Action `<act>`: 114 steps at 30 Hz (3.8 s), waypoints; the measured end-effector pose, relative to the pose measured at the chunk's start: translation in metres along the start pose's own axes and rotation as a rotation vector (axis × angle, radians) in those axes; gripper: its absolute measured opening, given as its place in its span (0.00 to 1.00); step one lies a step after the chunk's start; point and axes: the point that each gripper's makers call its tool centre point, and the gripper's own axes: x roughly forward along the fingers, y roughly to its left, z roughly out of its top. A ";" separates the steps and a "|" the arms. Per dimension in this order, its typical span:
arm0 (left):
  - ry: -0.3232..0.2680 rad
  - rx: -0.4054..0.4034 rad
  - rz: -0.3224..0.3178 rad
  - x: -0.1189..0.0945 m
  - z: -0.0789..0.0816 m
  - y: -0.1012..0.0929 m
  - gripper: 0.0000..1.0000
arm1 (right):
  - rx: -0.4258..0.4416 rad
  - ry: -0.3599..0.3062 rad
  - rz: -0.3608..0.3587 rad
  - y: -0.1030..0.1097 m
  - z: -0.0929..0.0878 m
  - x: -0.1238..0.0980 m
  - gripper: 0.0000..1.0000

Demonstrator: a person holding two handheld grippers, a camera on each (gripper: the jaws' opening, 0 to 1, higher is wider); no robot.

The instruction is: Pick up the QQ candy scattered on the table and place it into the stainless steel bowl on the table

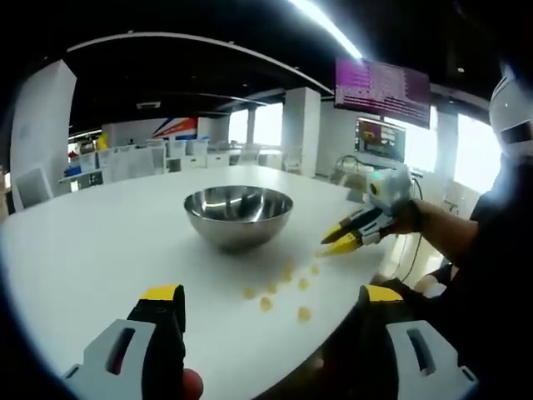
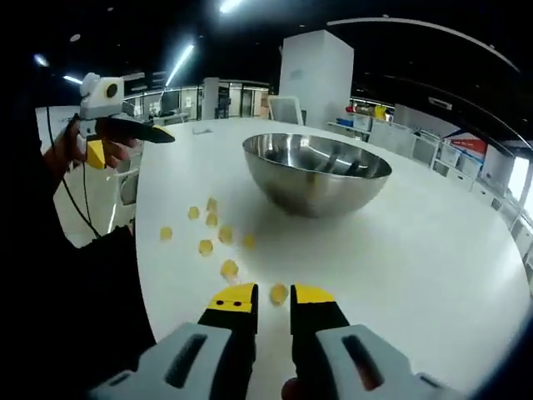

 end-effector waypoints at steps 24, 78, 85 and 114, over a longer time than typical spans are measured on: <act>0.003 -0.007 0.011 -0.004 -0.004 0.004 0.85 | 0.020 0.010 -0.001 -0.004 -0.010 0.009 0.09; 0.014 0.005 -0.001 0.001 -0.002 -0.006 0.83 | 0.025 -0.234 -0.097 -0.023 0.064 -0.094 0.08; 0.012 0.000 0.005 -0.003 -0.004 -0.001 0.83 | -0.010 -0.216 -0.066 -0.037 0.084 -0.061 0.08; 0.004 -0.014 0.006 -0.010 -0.009 0.006 0.80 | -0.206 0.001 0.024 -0.062 0.137 0.063 0.08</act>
